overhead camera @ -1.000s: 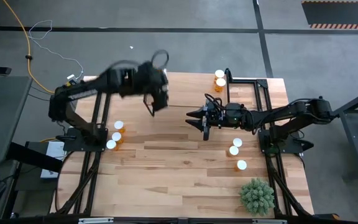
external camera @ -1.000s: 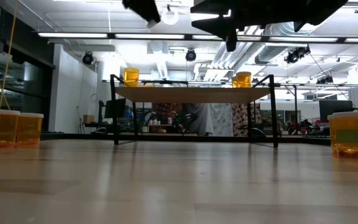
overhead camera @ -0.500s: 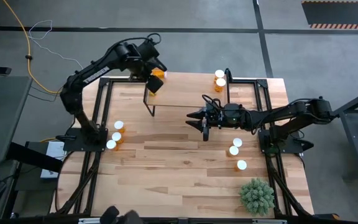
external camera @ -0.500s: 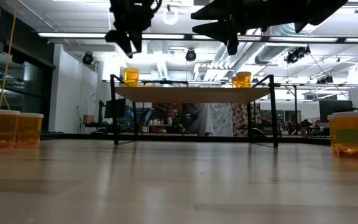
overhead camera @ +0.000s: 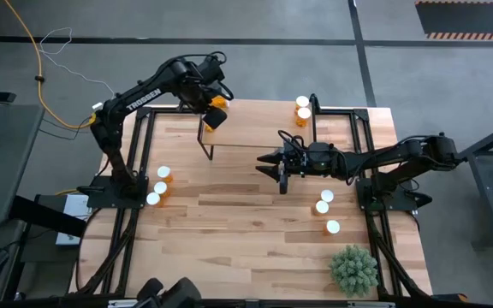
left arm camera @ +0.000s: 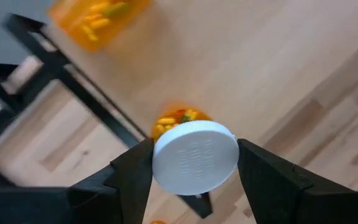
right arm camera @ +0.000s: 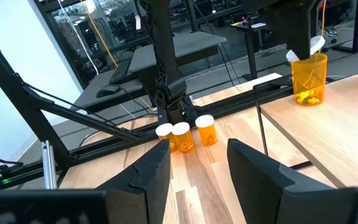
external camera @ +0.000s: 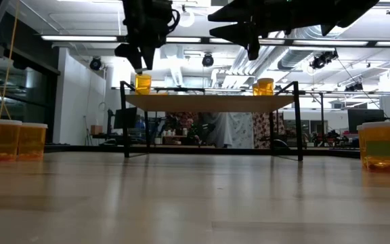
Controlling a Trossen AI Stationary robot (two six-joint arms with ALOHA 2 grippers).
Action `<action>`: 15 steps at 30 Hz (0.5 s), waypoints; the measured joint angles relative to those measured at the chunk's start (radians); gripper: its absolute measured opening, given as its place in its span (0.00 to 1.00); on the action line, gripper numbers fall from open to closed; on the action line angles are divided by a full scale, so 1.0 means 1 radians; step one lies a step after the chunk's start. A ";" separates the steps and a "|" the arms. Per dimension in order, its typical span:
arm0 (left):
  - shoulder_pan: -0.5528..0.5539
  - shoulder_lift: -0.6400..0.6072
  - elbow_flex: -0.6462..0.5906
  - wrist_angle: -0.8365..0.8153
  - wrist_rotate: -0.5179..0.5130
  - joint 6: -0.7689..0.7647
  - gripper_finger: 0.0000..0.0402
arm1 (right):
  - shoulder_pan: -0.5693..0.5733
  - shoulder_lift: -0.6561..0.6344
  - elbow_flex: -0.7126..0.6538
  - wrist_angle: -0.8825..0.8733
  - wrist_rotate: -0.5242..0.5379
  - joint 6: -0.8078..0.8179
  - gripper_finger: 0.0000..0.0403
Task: Pick and place medicine bottles onto shelf by color
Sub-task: Put the yellow pill bottle on the shelf
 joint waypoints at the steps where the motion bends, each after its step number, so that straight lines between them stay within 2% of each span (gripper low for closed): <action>1: 0.001 -0.005 0.000 -0.002 -0.016 0.000 0.51 | 0.000 0.000 0.000 0.000 0.000 0.000 0.38; 5: 0.023 -0.002 0.001 -0.011 -0.036 0.007 0.51 | 0.000 0.000 0.000 0.000 0.000 0.000 0.38; 15: 0.040 0.027 0.001 0.015 0.049 0.012 0.51 | 0.000 0.000 0.000 -0.001 0.000 0.000 0.38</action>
